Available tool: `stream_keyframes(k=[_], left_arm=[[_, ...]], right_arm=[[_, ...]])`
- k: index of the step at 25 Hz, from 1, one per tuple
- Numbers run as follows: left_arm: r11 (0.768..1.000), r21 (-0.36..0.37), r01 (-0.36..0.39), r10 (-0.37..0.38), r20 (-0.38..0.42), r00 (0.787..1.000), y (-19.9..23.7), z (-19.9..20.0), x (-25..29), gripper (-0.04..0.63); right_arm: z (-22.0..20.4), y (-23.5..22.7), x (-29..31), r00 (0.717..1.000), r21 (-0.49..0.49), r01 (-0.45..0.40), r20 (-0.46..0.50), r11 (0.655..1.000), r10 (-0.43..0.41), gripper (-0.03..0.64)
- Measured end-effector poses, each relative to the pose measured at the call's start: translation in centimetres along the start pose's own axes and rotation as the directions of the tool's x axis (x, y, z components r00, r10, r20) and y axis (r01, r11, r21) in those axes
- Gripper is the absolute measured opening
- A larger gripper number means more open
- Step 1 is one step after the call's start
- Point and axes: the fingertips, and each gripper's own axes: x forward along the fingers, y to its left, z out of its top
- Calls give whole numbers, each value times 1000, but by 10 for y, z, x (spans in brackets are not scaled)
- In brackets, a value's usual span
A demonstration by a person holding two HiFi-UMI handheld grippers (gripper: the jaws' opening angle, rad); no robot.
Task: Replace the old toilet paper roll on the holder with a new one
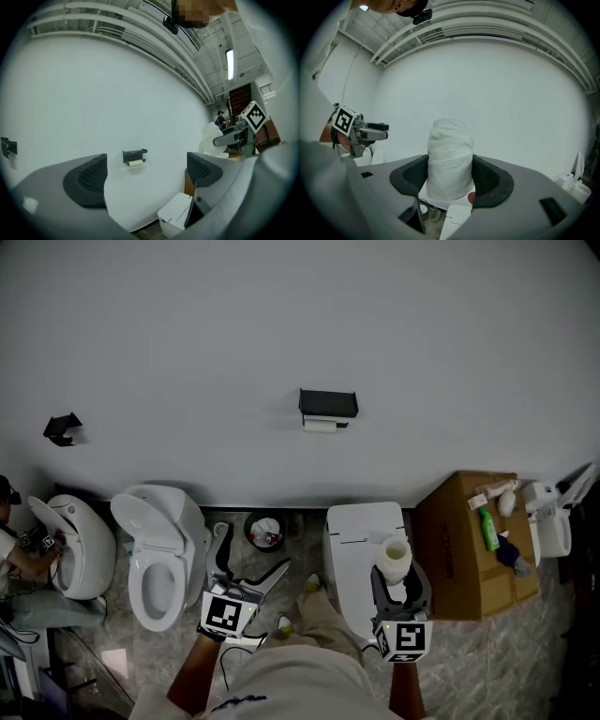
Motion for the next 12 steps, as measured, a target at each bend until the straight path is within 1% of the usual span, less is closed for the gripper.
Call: stream_keyframes(k=[3, 5, 10, 12], left_arm=[[1000, -9, 24, -24, -6, 1000, -1, -4, 11, 514], [1000, 1, 18, -18, -6, 1000, 3, -5, 23, 514], [1000, -11, 20, -20, 17, 1000, 11, 2, 53, 512], [1000, 13, 22, -23, 8, 1000, 14, 2, 63, 512]], right_arm=[[-8, -4, 10, 999, -12, -12, -41, 1000, 11, 282], [-7, -12, 22, 999, -12, -14, -53, 1000, 13, 282], [0, -18, 59, 998, -15, -43, -54, 999, 42, 282], [1, -18, 70, 997, -6, -51, -56, 999, 50, 282]])
